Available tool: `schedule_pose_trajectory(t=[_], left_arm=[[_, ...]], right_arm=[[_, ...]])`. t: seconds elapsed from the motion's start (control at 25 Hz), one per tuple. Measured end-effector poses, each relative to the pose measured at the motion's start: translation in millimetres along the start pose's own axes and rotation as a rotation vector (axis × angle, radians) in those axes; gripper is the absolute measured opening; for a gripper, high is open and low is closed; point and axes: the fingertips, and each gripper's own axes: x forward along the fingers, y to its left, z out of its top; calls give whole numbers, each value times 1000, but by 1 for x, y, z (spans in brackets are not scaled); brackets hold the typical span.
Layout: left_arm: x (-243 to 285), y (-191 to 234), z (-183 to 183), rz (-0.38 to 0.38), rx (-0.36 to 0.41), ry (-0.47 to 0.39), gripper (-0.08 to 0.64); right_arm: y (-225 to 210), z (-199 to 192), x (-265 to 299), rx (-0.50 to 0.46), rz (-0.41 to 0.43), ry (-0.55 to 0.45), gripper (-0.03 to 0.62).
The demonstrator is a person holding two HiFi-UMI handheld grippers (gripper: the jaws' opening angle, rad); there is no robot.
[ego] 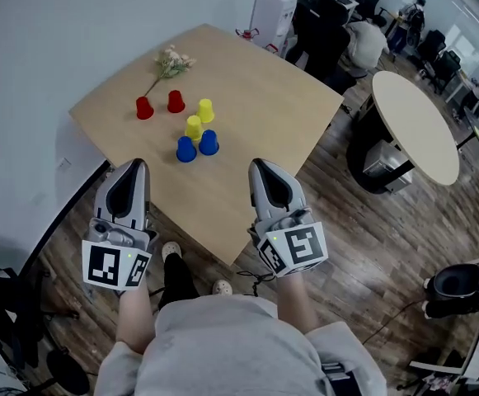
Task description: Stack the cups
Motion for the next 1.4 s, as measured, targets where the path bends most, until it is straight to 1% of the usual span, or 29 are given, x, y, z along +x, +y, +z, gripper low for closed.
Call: schedule_pose_trajectory(t=[0.16, 0.4, 0.56, 0.72, 0.96, 1.12, 1.4], left_arm=[[23, 22, -13, -45, -16, 11, 0], [56, 70, -38, -103, -48, 39, 0], [78, 104, -51, -149, -62, 44, 0], [99, 125, -65, -202, -78, 54, 0], [121, 136, -100, -287, -104, 109, 0], [129, 134, -128, -345, -121, 156, 0], [133, 118, -195, -453, -128, 267, 0]], right_arm=[[-6, -10, 26, 10, -47, 15, 11], [-9, -27, 76, 21, -120, 36, 11], [-6, -39, 112, 11, -156, 49, 11], [-5, -52, 137, 13, -202, 72, 11], [-12, -81, 154, 35, -297, 131, 11], [-14, -103, 158, 52, -348, 178, 11], [-20, -150, 159, 115, -435, 268, 11]])
